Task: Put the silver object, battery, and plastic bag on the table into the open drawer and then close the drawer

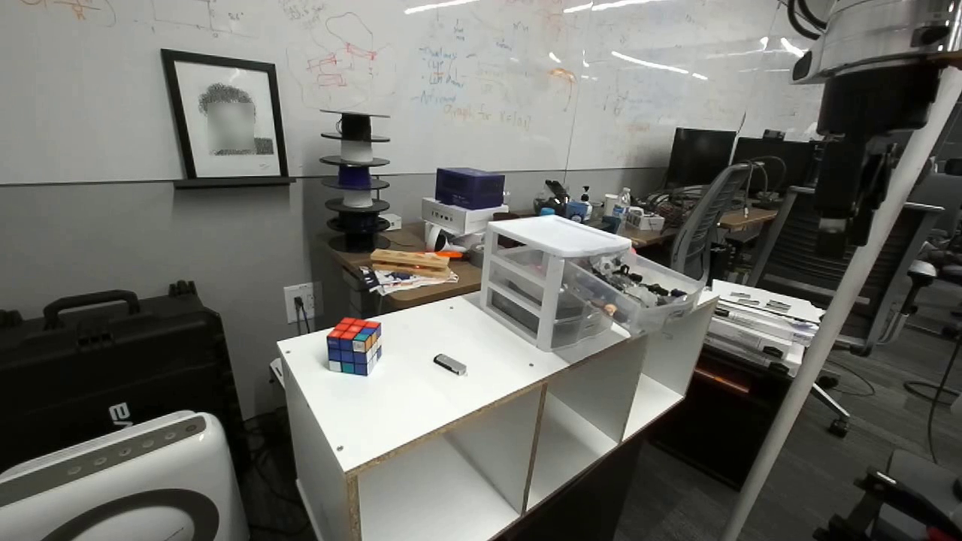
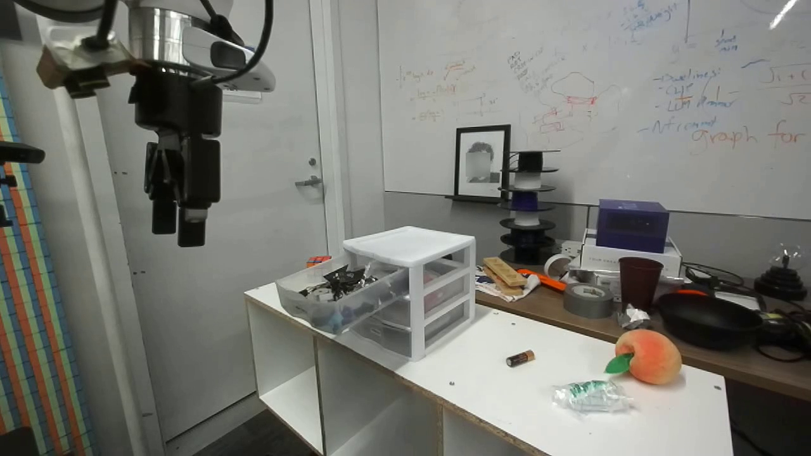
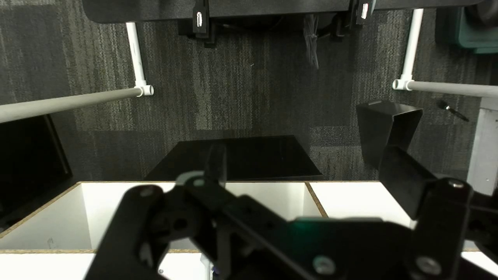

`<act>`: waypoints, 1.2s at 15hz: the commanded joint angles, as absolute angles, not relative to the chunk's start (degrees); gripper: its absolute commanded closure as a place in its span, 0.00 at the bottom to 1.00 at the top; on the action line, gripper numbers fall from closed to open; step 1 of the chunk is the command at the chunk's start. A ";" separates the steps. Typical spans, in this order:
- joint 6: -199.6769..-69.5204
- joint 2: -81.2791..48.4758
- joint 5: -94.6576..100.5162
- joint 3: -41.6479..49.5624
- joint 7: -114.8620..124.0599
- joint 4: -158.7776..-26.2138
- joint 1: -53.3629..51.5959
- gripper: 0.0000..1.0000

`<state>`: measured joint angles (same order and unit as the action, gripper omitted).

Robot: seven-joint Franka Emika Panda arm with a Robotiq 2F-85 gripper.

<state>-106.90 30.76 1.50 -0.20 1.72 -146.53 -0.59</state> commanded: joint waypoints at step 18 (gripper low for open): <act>-114.44 9.23 5.97 -9.92 2.13 -136.18 -6.98 0.00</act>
